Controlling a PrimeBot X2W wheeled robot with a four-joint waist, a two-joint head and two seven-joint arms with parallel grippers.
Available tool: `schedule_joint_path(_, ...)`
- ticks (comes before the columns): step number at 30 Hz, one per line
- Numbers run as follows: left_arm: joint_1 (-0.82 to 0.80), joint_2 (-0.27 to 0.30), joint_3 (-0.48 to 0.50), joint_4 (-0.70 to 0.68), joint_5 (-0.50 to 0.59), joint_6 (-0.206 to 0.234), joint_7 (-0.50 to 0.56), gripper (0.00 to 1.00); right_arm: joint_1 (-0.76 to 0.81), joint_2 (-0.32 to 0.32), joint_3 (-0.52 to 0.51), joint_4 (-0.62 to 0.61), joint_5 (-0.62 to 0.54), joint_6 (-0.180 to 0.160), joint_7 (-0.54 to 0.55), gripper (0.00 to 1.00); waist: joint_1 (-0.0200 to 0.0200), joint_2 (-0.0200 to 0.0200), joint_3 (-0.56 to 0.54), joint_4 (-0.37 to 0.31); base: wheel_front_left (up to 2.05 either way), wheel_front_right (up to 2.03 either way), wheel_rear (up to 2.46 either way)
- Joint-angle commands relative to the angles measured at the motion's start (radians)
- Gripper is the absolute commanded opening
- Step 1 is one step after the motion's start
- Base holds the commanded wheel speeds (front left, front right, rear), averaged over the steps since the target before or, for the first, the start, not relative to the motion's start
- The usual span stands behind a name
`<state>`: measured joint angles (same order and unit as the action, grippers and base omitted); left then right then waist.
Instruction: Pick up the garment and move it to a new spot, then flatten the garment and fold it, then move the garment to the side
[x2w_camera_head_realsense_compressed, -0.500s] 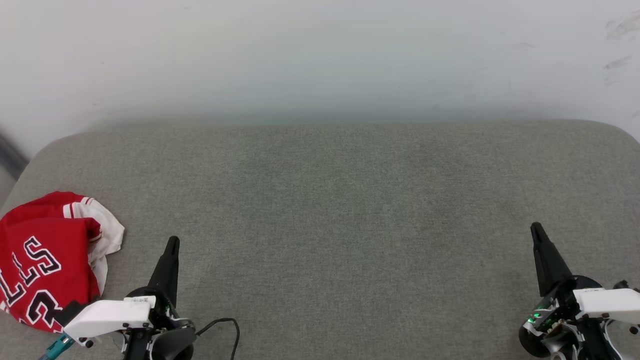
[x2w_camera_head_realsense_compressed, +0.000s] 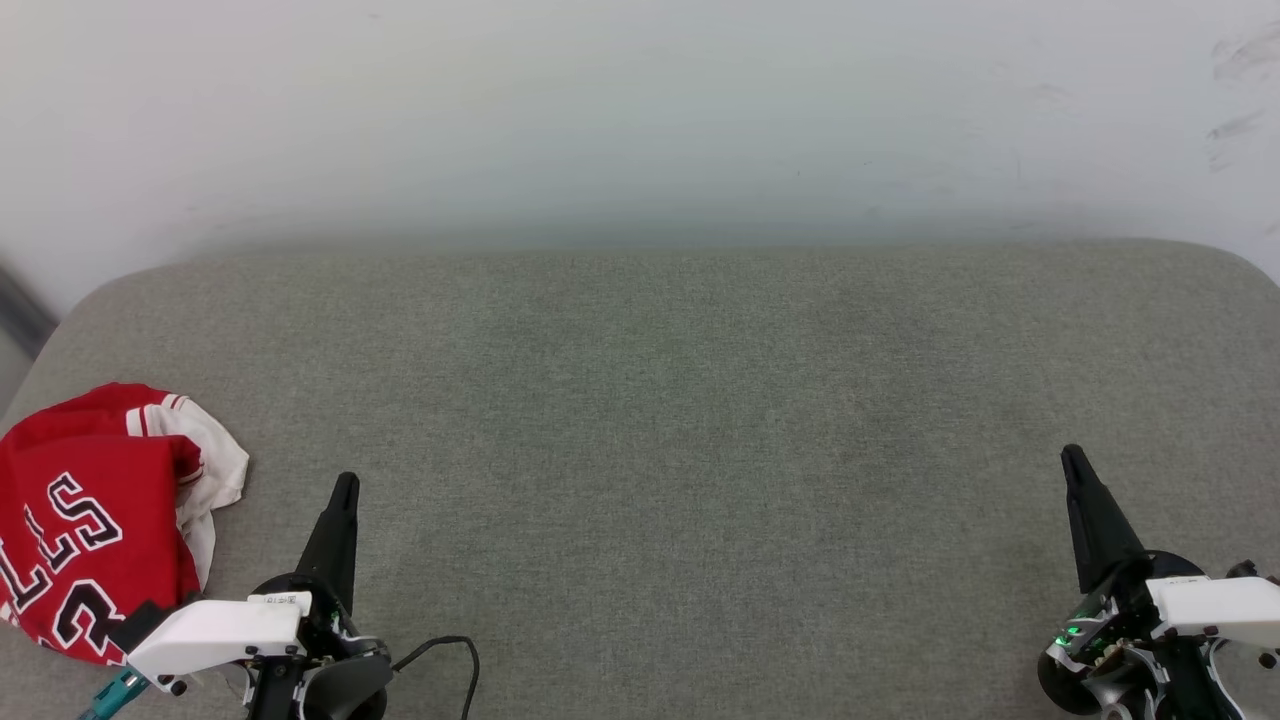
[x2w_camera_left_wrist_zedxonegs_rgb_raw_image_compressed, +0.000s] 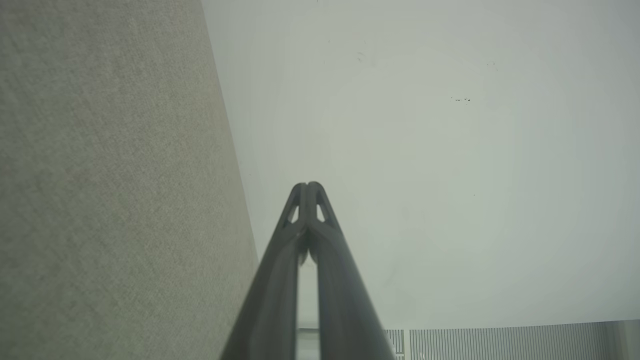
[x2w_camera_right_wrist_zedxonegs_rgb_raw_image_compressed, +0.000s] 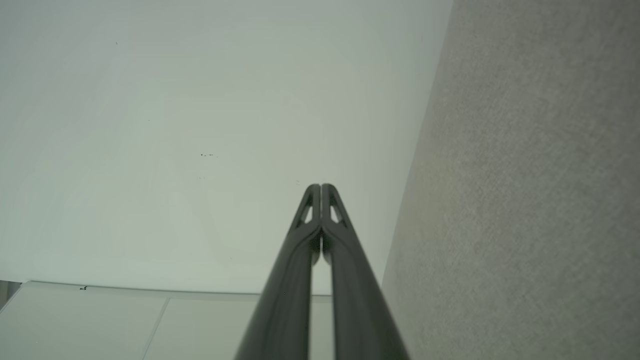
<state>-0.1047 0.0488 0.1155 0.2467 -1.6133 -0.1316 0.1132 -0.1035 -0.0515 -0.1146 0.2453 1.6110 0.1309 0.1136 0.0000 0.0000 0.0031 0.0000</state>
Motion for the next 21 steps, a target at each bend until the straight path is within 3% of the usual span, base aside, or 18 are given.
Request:
schedule_joint_path(1,-0.009,-0.001,0.001,-0.002,0.002,-0.003,0.003,0.0,-0.012,0.004,0.0,0.0,0.004,0.0,0.0,0.0,0.0,0.0,0.0,0.0,0.0,0.0,0.0)
schedule_joint_path(11,-0.009,-0.001,0.001,-0.002,0.002,-0.002,0.003,0.0,-0.012,0.004,0.001,0.0,0.004,0.0,0.0,0.0,0.0,0.0,0.0,0.0,0.0,0.0,0.0)
schedule_joint_path(12,0.001,0.0,-0.001,0.003,0.0,0.0,0.0,1.0,0.002,0.0,0.0,0.002,0.0,0.0,0.0,1.0,0.0,0.0,0.0,0.0,0.0,0.0,0.0)
schedule_joint_path(21,0.004,0.0,-0.041,-0.005,0.014,0.0,-0.03,1.0,0.021,0.0,0.017,-0.009,-0.02,0.0,-0.033,1.0,0.0,0.0,0.001,0.0,0.0,0.0,0.0)
